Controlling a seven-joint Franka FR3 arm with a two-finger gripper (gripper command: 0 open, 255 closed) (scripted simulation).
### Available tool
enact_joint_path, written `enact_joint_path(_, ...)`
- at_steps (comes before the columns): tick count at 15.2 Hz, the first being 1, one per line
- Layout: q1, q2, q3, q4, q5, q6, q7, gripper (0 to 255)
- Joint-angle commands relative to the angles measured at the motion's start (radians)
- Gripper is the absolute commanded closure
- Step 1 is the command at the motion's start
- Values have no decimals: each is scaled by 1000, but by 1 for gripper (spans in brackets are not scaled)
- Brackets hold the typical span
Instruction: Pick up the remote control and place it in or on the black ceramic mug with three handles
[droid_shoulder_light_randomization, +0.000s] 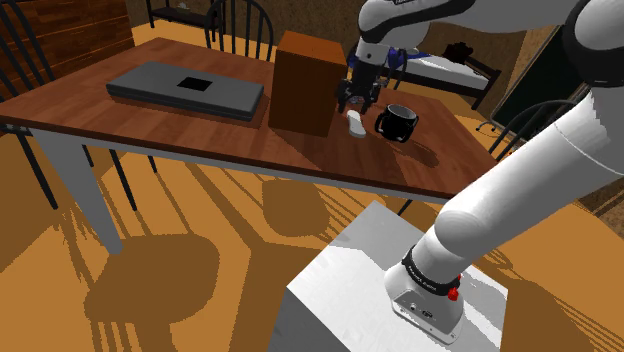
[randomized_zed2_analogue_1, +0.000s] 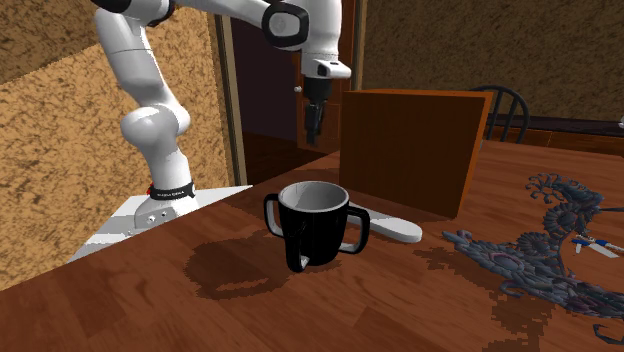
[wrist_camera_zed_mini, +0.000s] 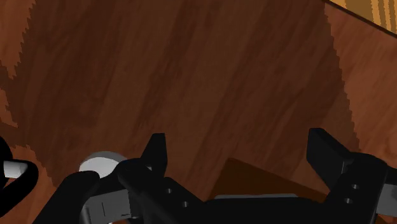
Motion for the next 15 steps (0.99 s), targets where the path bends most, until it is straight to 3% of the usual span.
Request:
enact_joint_path(1,-14,63,-18,39,6,31,2,0)
enact_joint_path(15,-139,489,-121,376,119,145,-5,0)
